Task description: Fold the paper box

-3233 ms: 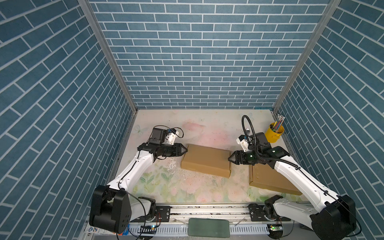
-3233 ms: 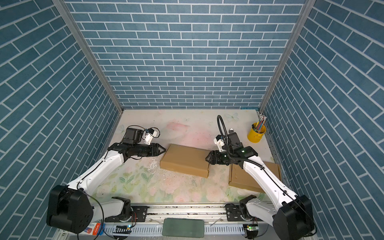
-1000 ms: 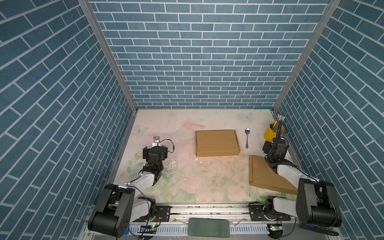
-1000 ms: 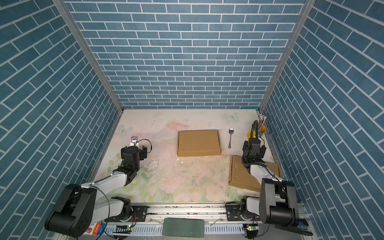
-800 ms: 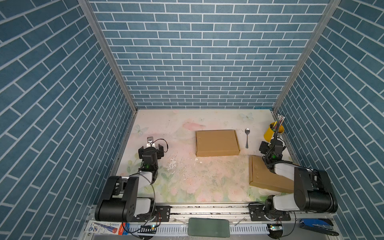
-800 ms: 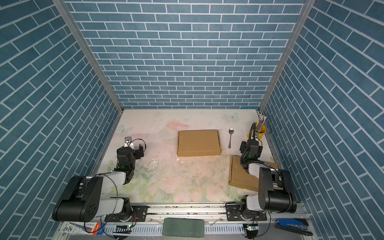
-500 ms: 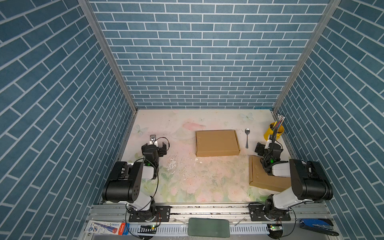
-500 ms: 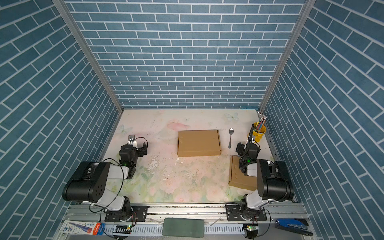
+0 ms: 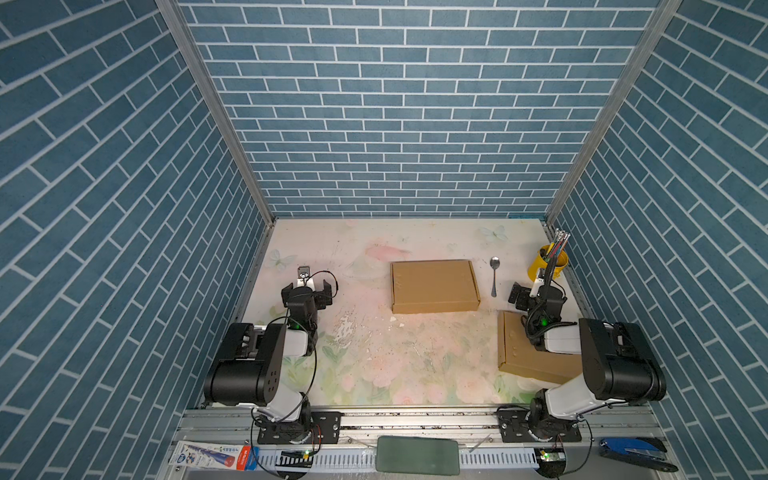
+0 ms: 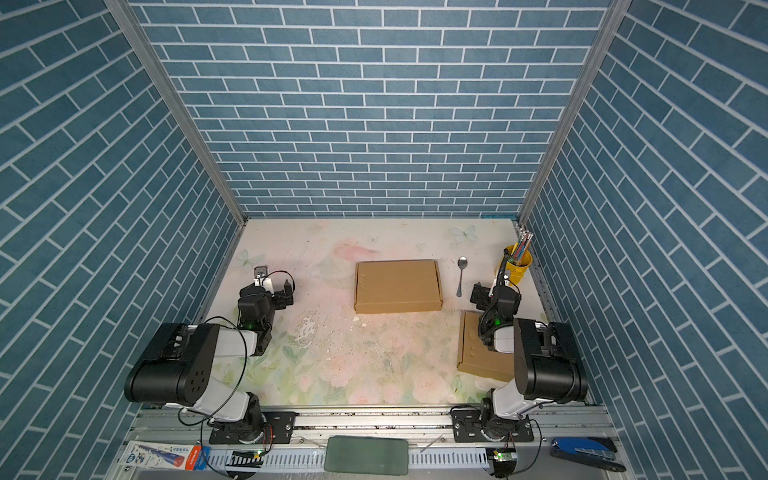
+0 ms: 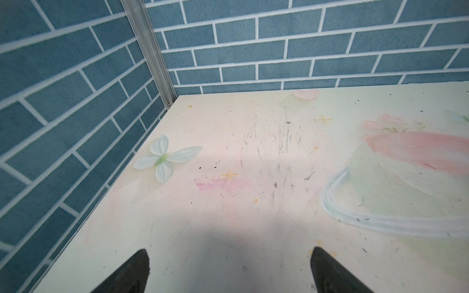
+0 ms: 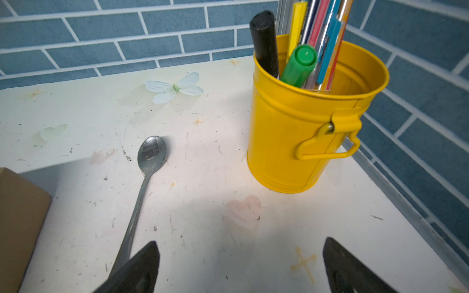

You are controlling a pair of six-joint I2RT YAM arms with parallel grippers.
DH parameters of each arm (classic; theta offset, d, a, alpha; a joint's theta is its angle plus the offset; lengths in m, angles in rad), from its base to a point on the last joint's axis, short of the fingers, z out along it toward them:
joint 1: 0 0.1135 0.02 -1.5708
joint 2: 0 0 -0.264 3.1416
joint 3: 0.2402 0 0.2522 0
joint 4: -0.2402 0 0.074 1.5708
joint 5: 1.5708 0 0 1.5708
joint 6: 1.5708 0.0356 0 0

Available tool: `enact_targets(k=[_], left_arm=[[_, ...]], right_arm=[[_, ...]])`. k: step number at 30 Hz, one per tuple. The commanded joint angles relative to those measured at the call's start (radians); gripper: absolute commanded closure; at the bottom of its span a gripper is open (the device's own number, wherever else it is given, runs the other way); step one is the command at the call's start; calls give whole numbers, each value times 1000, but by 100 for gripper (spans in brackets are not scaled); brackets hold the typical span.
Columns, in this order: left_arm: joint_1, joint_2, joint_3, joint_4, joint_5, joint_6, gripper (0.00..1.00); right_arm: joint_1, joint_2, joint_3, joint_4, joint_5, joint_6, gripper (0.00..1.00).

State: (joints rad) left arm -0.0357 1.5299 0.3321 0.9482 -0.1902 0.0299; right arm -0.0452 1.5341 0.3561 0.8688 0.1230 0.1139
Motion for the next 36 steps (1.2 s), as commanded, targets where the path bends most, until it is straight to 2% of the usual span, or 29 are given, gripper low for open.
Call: enact_targets(k=[1, 28, 33, 36], left_arm=[[5, -3, 9, 0, -9, -7, 0], [6, -1, 23, -22, 15, 1, 0], [-4, 4, 54, -74, 127, 56, 0], [6, 2, 36, -43, 99, 30, 0]], right_arm=[[-2, 1, 24, 16, -21, -29, 1], [-2, 1, 26, 13, -23, -31, 1], [-1, 0, 25, 13, -23, -31, 1], [-2, 1, 25, 13, -23, -31, 1]])
